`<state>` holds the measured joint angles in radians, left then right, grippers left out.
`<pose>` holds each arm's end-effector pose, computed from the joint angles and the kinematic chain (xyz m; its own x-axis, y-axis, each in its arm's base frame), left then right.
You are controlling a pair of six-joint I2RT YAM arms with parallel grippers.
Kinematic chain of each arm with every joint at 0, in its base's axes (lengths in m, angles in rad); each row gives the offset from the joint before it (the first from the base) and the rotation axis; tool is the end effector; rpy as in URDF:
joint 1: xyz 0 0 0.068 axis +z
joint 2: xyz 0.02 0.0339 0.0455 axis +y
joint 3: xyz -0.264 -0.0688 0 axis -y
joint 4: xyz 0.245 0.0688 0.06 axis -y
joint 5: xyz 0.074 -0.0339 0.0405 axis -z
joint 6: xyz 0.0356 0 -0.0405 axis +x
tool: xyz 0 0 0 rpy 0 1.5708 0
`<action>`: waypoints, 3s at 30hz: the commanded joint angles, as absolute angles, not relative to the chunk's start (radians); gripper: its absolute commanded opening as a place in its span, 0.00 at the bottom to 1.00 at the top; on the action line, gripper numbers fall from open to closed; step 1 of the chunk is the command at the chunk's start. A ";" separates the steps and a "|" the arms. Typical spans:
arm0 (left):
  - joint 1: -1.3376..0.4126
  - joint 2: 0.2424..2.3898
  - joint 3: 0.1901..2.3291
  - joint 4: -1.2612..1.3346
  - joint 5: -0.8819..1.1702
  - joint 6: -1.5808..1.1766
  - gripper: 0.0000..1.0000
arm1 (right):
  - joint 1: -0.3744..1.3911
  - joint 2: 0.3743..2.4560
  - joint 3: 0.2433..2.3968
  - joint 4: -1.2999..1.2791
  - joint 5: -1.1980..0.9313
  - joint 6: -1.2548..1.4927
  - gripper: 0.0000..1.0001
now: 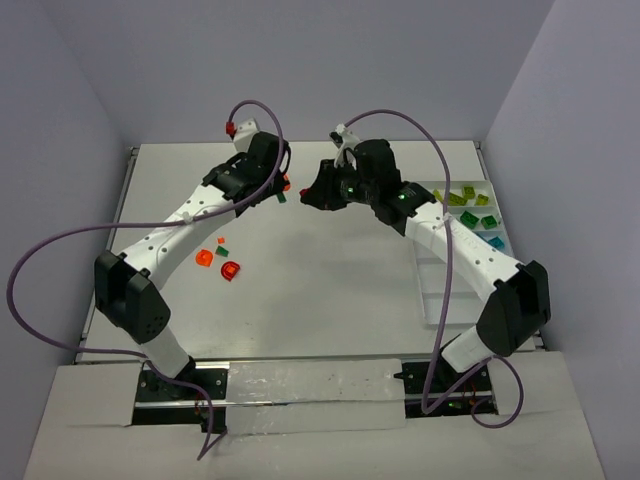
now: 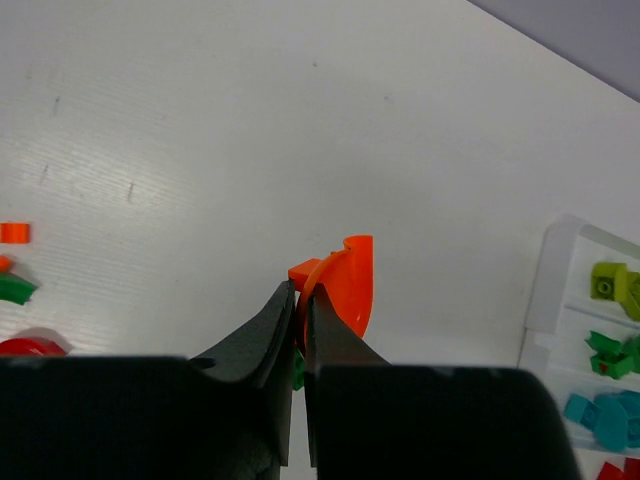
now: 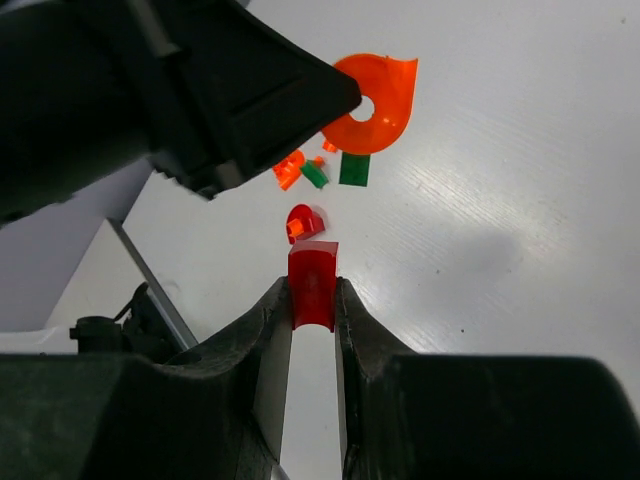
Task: Sort the legos into containers by color
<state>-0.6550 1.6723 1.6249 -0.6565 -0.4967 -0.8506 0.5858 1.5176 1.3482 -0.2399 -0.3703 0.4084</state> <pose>0.3074 -0.2147 0.3563 -0.5245 -0.4304 -0.7346 -0.2226 0.9021 -0.3696 0.2894 0.2075 0.3523 -0.6189 0.0337 -0.7848 -0.5952 0.6318 0.4965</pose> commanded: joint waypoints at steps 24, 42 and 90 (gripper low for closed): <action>-0.616 1.517 1.425 -0.496 -0.250 -0.507 0.00 | -0.100 1.094 0.985 -0.797 -0.256 -0.347 0.00; -0.613 1.484 1.399 -0.473 -0.156 -0.497 0.00 | -0.183 1.323 0.846 -0.768 -0.080 -0.514 0.00; -0.422 1.332 1.065 0.321 0.598 -1.073 0.00 | 0.429 1.422 1.257 0.076 -0.886 0.716 0.49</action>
<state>-0.4078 1.3430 1.0171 0.3027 0.6356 -1.0981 0.3924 1.4058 1.1946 -0.0060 -0.9049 0.6450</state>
